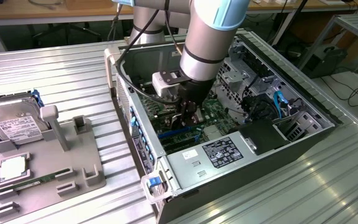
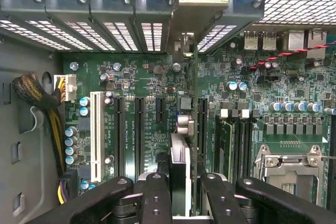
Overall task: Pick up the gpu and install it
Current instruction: 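Insert the gpu into the slot, then press down on the gpu until it lock into place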
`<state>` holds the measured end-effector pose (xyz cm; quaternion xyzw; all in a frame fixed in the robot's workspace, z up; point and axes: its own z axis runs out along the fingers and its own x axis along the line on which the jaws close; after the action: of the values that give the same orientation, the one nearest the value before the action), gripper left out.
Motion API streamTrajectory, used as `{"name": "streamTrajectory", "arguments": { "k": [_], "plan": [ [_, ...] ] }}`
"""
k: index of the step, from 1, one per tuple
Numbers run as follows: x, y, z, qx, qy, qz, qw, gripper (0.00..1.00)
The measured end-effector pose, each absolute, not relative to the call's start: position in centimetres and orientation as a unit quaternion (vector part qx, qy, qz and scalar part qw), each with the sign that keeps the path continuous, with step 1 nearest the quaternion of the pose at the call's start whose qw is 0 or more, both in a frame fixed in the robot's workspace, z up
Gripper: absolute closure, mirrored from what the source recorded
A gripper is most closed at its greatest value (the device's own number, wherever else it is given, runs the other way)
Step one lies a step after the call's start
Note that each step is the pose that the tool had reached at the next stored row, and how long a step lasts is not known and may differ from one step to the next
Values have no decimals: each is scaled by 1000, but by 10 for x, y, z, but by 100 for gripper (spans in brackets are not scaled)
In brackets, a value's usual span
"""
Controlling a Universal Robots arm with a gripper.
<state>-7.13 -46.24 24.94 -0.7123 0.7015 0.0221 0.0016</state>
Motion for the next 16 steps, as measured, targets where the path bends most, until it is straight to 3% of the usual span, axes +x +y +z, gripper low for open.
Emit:
{"name": "streamTrajectory", "arguments": {
  "k": [16],
  "plan": [
    [-72,-462,236,-712,702,23,2,73]
  ]
}}
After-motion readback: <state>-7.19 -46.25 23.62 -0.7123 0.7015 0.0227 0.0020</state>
